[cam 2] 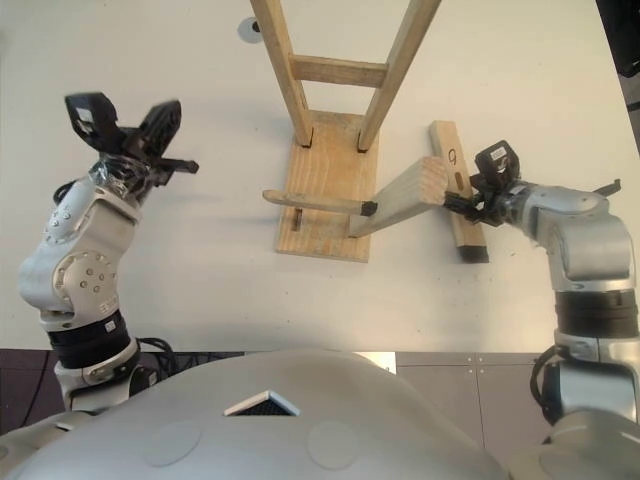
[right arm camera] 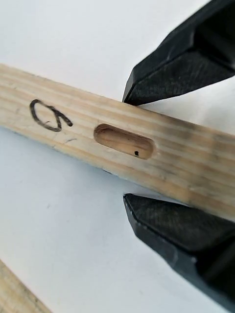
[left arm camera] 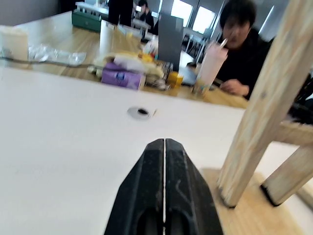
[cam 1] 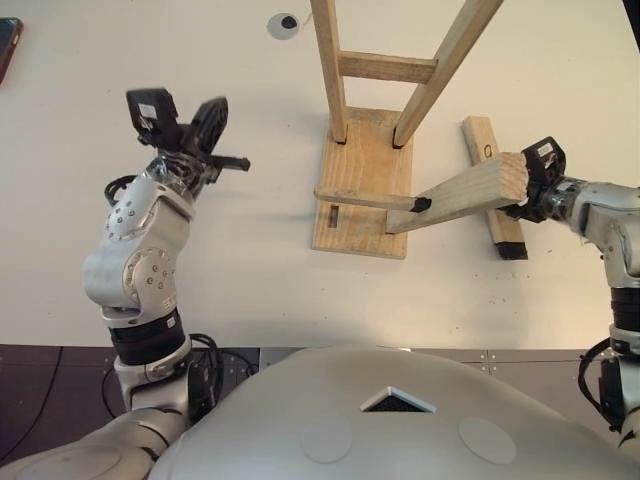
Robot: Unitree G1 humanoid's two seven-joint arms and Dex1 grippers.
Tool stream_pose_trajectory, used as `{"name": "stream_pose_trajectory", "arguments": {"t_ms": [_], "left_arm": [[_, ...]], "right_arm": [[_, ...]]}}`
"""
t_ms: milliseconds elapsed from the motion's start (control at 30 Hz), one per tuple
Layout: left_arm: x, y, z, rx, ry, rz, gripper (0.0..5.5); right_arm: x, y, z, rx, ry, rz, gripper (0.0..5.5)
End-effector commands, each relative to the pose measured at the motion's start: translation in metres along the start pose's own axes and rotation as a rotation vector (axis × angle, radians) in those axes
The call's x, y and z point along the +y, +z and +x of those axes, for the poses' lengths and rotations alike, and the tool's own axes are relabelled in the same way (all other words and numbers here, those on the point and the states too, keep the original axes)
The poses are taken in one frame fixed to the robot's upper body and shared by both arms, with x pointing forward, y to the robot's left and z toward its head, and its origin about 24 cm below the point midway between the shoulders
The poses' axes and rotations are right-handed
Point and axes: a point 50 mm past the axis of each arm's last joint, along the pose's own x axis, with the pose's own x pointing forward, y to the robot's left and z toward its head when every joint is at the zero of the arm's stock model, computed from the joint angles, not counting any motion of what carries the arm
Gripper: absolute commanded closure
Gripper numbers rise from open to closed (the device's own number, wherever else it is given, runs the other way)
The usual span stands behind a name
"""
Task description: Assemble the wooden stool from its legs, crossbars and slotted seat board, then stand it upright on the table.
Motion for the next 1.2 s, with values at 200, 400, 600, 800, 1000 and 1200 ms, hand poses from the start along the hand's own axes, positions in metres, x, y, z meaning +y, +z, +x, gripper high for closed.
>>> {"name": "stream_pose_trajectory", "arguments": {"t_ms": [200,400,600,800,1000,1200], "left_arm": [[-0.022,0.061,0.015,-0.381,-0.157,0.058,5.5],[-0.036,0.091,0.019,-0.544,-0.471,-0.082,5.07],[-0.071,0.145,0.03,-0.648,-0.932,-0.129,4.13],[-0.082,0.16,0.033,-0.676,-1.069,-0.19,3.15],[-0.089,0.151,0.03,-0.634,-1.109,-0.198,2.87],[-0.092,0.139,0.033,-0.61,-1.111,-0.208,2.87]], "right_arm": [[-0.001,-0.054,-0.006,0.108,-0.022,0.11,3.44],[-0.039,0.113,-0.03,-0.703,-0.226,-0.069,3.48],[0.027,0.249,-0.119,-1.324,0.371,-0.348,3.48],[0.077,0.256,-0.116,-1.251,0.826,-0.531,3.48],[0.092,0.242,-0.101,-1.11,0.964,-0.587,3.48],[0.098,0.236,-0.087,-0.999,1.005,-0.632,3.48]]}}
